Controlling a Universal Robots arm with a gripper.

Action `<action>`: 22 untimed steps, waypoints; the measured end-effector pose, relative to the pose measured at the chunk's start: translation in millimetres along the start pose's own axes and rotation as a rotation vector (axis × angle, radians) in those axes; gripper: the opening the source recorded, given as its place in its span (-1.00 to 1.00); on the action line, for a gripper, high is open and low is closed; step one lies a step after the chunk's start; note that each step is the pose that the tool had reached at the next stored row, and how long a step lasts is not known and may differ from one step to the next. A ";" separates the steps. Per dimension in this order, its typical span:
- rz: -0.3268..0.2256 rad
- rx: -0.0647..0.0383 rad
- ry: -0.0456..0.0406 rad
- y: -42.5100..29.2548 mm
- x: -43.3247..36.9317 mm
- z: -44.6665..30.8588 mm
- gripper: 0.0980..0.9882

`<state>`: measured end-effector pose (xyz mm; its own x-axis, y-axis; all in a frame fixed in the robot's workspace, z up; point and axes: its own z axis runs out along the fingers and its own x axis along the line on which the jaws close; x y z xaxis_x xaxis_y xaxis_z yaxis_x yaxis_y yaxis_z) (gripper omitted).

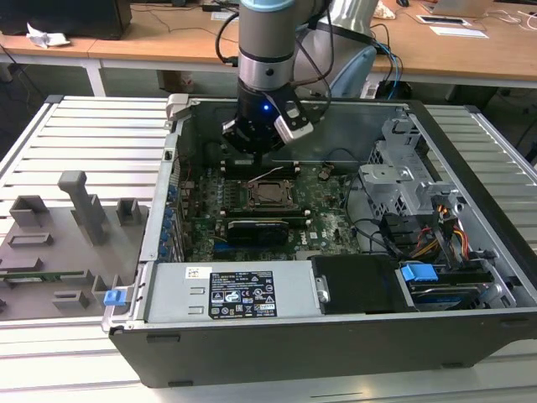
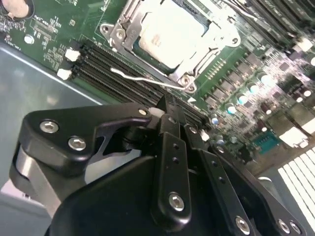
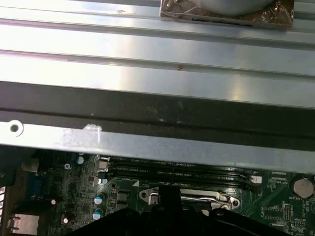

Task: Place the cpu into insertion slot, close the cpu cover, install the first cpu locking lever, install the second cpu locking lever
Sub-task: 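Install the first cpu locking lever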

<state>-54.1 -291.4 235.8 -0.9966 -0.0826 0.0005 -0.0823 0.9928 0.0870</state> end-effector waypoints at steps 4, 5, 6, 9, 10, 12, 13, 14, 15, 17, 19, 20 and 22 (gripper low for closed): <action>0.000 -0.006 -0.0006 -0.6 -2.1 4.5 -0.98; -0.003 -0.007 -0.0004 -0.6 -2.8 5.2 -0.98; -0.010 -0.006 0.0004 -0.6 -3.0 5.9 -0.98; -0.023 -0.006 0.0014 -0.2 -5.5 8.8 -0.98; -0.023 -0.006 0.0016 0.0 -6.0 9.6 -0.98; -0.023 -0.006 0.0016 0.6 -7.9 11.1 -0.98; -0.023 -0.007 0.0014 0.9 -9.9 12.4 -0.98; -0.023 -0.007 0.0014 0.8 -10.5 13.2 -0.98; -0.023 -0.006 0.0015 0.8 -11.8 14.0 -0.98; -0.023 -0.006 0.0015 1.0 -14.5 16.0 -0.98; -0.023 -0.006 0.0015 1.4 -19.6 18.1 -0.98; -0.023 -0.006 0.0016 0.9 -23.7 18.6 -0.98; -0.021 -0.006 0.0014 0.1 -33.9 19.6 -0.98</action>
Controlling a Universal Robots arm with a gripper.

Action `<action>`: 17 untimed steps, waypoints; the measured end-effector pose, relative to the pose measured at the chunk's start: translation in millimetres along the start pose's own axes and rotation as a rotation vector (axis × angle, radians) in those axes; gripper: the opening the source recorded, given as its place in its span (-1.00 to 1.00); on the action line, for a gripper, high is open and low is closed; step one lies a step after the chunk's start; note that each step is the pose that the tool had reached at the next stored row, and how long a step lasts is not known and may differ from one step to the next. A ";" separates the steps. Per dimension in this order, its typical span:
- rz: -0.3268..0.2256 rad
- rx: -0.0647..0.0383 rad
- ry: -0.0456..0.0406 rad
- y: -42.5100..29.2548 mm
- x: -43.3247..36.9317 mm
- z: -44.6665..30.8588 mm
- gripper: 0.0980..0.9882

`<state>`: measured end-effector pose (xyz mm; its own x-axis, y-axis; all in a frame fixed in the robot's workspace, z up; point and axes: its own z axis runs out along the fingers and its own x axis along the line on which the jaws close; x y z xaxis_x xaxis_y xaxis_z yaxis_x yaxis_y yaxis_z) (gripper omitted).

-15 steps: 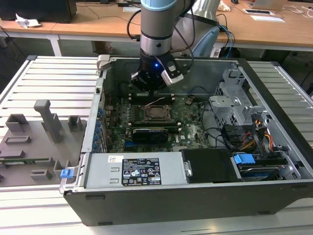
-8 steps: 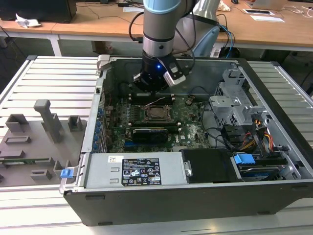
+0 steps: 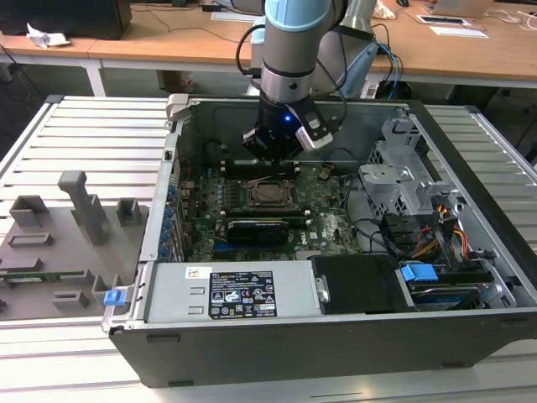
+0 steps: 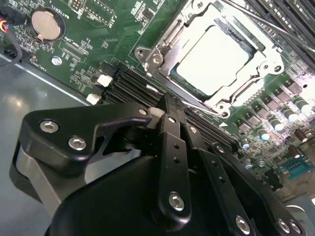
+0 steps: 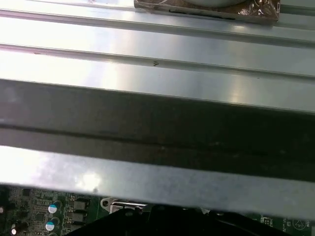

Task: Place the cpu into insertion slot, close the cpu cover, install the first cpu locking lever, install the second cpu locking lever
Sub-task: 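Install the first cpu locking lever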

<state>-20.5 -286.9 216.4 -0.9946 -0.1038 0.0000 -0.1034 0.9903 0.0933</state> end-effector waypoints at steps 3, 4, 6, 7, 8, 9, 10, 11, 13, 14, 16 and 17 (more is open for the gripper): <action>0.000 0.000 -0.0001 -0.3 -2.1 1.1 -0.98; 0.000 0.000 -0.0001 -0.4 -2.6 1.5 -0.98; 0.000 0.000 0.0000 -0.5 -2.7 2.5 -0.98; 0.000 0.000 -0.0001 -0.6 -3.0 3.1 -0.98; 0.000 0.000 0.0000 -0.7 -3.1 3.7 -0.98; 0.000 0.000 0.0000 -0.8 -3.4 4.6 -0.98; 0.000 0.000 -0.0001 -0.9 -3.5 5.1 -0.98; 0.000 0.000 0.0000 -0.9 -3.9 5.7 -0.98; 0.000 0.000 0.0000 -1.1 -4.4 6.7 -0.98; 0.000 0.000 0.0000 -1.2 -4.7 7.2 -0.98; 0.000 0.001 0.0001 -1.3 -5.1 8.1 -0.98; 0.000 0.002 0.0001 -1.4 -5.4 8.4 -0.98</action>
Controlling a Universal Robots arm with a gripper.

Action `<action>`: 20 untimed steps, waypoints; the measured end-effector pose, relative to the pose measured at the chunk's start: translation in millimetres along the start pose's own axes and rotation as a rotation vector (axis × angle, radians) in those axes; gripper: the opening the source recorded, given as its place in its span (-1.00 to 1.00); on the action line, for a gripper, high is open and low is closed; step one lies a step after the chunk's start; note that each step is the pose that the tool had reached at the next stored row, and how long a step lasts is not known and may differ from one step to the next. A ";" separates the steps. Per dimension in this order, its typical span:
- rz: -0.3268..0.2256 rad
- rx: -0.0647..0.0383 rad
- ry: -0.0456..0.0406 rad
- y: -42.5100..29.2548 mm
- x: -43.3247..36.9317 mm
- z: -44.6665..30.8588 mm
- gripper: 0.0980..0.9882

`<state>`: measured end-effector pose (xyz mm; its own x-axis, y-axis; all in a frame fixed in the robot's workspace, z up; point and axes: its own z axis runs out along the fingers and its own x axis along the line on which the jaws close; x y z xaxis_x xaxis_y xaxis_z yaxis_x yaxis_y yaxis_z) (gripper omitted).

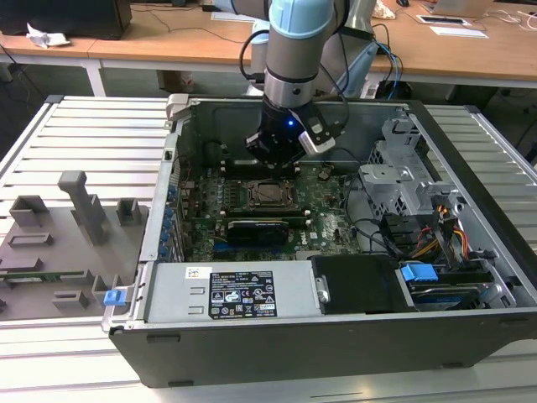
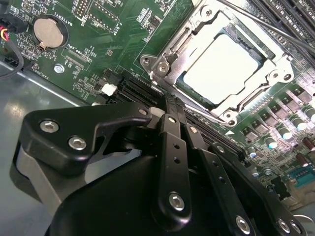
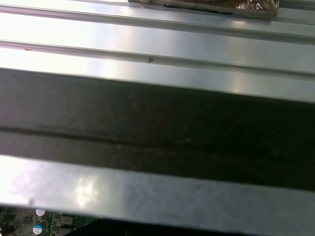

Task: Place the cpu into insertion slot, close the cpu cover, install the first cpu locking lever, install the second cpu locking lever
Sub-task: 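Install the first cpu locking lever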

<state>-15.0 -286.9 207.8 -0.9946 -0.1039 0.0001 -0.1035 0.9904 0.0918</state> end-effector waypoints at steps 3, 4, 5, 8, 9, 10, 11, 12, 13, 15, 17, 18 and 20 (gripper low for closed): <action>0.000 0.004 0.0004 -0.2 -0.8 1.2 -0.98; 0.000 0.005 0.0005 -0.2 -0.9 1.7 -0.98; 0.000 0.006 0.0006 -0.3 -0.9 2.1 -0.98; 0.000 0.010 0.0012 -0.4 -1.0 3.4 -0.98; 0.000 0.011 0.0013 -0.5 -1.0 3.7 -0.98; 0.000 0.012 0.0014 -0.6 -1.0 4.2 -0.98; 0.000 0.012 0.0013 -0.5 -1.0 4.6 -0.98; 0.000 0.012 0.0011 -0.5 -1.1 5.1 -0.98; 0.000 0.012 0.0012 -0.5 -1.1 5.6 -0.98; 0.000 0.013 0.0015 -0.7 -1.2 6.2 -0.98; 0.000 0.014 0.0016 -0.8 -1.6 6.3 -0.98; 0.000 0.014 0.0015 -0.8 -1.7 6.4 -0.98; 0.000 0.013 0.0013 -0.6 -2.2 6.5 -0.98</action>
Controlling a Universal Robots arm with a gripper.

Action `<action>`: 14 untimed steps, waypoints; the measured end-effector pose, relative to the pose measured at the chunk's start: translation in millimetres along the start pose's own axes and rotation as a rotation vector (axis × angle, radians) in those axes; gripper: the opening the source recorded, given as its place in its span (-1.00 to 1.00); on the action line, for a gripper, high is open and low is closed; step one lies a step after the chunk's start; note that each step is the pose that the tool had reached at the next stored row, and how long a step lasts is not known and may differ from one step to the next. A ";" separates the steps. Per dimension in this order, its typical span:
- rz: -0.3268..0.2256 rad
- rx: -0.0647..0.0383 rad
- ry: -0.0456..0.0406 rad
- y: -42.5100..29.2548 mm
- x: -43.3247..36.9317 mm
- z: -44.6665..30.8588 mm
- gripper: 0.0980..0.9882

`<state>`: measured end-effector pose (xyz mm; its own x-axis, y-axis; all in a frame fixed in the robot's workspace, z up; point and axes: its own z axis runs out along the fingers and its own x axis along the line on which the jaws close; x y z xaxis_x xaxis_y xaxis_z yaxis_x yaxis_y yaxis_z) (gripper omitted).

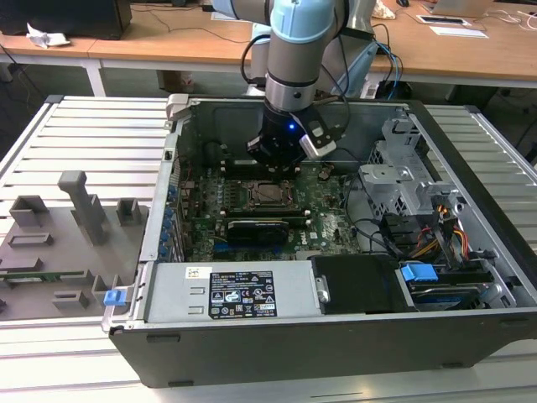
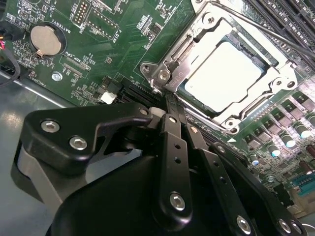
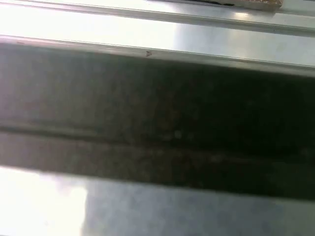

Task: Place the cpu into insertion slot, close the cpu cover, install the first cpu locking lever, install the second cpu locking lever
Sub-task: 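Install the first cpu locking lever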

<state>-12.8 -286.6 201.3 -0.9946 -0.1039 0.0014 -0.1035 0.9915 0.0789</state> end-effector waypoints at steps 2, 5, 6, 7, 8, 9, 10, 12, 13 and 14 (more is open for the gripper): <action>0.000 -0.001 -0.0001 0.2 -0.2 0.0 -0.98; 0.000 -0.002 -0.0002 0.6 -0.4 -0.1 -0.98; 0.000 -0.002 -0.0001 0.8 -0.4 -0.3 -0.98; 0.000 -0.003 -0.0004 1.0 -0.5 -1.1 -0.98; 0.000 -0.003 -0.0006 1.2 -0.5 -1.8 -0.98; 0.000 -0.003 -0.0004 1.2 -0.4 -2.9 -0.98; 0.000 -0.003 -0.0002 1.3 -0.4 -5.0 -0.98; 0.000 -0.003 -0.0002 1.7 -0.4 -9.1 -0.98; 0.000 -0.003 -0.0002 1.8 -0.4 -10.7 -0.98; 0.000 -0.003 -0.0004 1.8 -0.4 -10.8 -0.98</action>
<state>-12.5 -285.6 212.3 -0.9946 -0.1039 0.0010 -0.1035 0.9913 0.0815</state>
